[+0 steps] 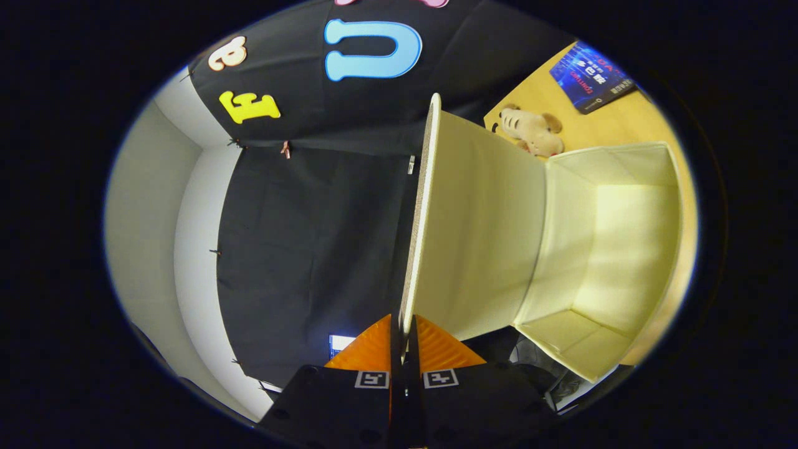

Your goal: Open the storage box then place both shoes into the box .Put the left shoe in first, then the right shoe, with the right side of both shoes facing outward in a uniform manner.

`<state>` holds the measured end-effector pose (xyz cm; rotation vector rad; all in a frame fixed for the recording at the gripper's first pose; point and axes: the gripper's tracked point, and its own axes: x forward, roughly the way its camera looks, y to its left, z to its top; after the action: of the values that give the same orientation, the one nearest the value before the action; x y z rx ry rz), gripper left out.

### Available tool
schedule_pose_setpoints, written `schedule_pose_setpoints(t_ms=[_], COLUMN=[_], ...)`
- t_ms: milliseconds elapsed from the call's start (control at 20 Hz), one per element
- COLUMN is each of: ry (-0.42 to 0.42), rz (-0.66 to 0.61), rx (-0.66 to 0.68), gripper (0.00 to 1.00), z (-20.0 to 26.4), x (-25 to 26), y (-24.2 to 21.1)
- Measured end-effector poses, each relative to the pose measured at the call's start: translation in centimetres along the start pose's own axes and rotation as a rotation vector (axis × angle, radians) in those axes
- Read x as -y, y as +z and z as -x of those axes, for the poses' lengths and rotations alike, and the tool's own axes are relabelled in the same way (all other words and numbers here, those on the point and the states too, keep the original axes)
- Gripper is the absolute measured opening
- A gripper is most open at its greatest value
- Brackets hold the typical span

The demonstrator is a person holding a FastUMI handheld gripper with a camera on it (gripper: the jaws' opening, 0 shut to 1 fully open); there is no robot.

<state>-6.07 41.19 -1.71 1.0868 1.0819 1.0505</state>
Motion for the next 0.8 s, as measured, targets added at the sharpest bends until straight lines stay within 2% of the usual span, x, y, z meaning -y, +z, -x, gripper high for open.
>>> schedule_pose_setpoints(t_ms=[200,350,500,650,750,800], ry=[-0.047,-0.098,-0.144,-0.214,-0.305,-0.336], rz=[0.048,0.046,0.031,0.088,0.177,0.216], rx=[-0.064,-0.101,-0.139,-0.154,-0.128,-0.120], gripper=[0.05,0.05,0.05,0.05,0.11,0.33], z=[-7.0,-11.3,-14.4,-15.9,-15.7,-15.2], x=[-0.1,1.7,3.7,6.0,8.4,9.2], y=[-1.1,-2.0,-2.5,-2.8,-2.3,-2.4])
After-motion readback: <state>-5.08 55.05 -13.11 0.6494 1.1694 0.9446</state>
